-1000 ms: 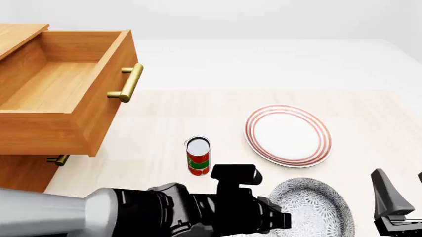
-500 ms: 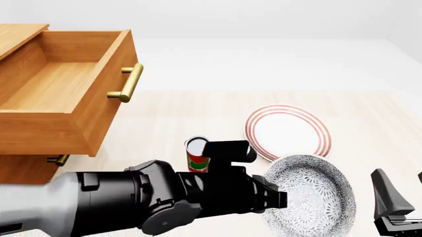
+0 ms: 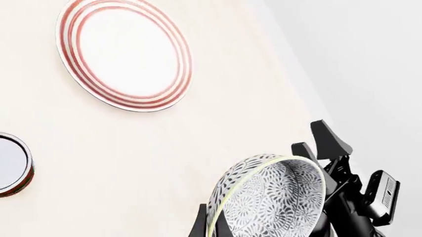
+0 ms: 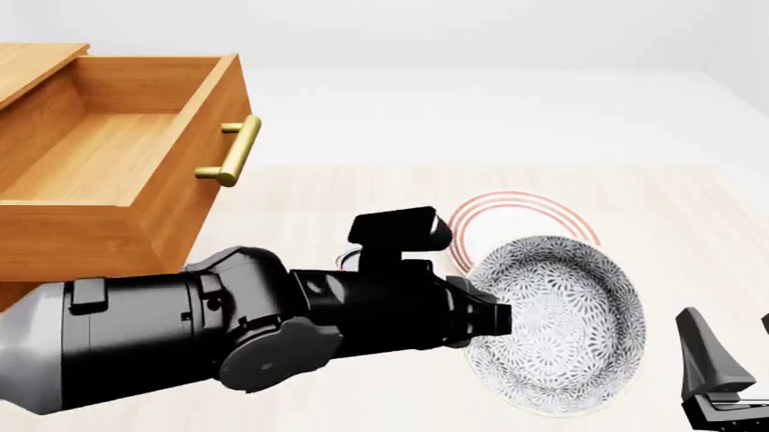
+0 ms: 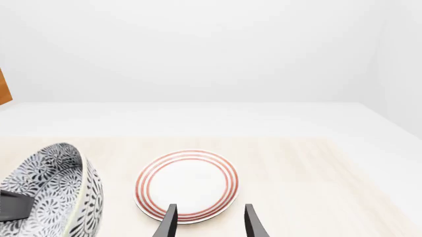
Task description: Put the bowl in the top drawer of the cabinet.
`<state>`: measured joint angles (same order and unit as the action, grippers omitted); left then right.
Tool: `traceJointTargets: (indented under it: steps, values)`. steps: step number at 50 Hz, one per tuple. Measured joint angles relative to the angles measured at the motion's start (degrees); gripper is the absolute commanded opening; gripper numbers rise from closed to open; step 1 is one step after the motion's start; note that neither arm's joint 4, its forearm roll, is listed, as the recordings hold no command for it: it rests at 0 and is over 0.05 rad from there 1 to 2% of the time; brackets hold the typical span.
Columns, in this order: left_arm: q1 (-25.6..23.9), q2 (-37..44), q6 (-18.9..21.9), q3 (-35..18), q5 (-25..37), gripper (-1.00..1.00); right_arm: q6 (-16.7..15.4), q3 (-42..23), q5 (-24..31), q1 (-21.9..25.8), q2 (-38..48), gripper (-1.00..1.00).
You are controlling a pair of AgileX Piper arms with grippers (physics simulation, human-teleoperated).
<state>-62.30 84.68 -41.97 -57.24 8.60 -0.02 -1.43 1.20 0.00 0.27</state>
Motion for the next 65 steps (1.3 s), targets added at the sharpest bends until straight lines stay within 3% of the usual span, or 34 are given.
traceJointTargets:
  steps: [28,65]
  values:
    - [4.4,-4.9,2.8,-2.6,5.3,-1.0,0.0,0.0,0.0,0.0,0.0,1.0]
    - [9.4,-9.7,0.5,-4.4,11.1,-1.0,0.0,0.0,0.0,0.0,0.0,1.0]
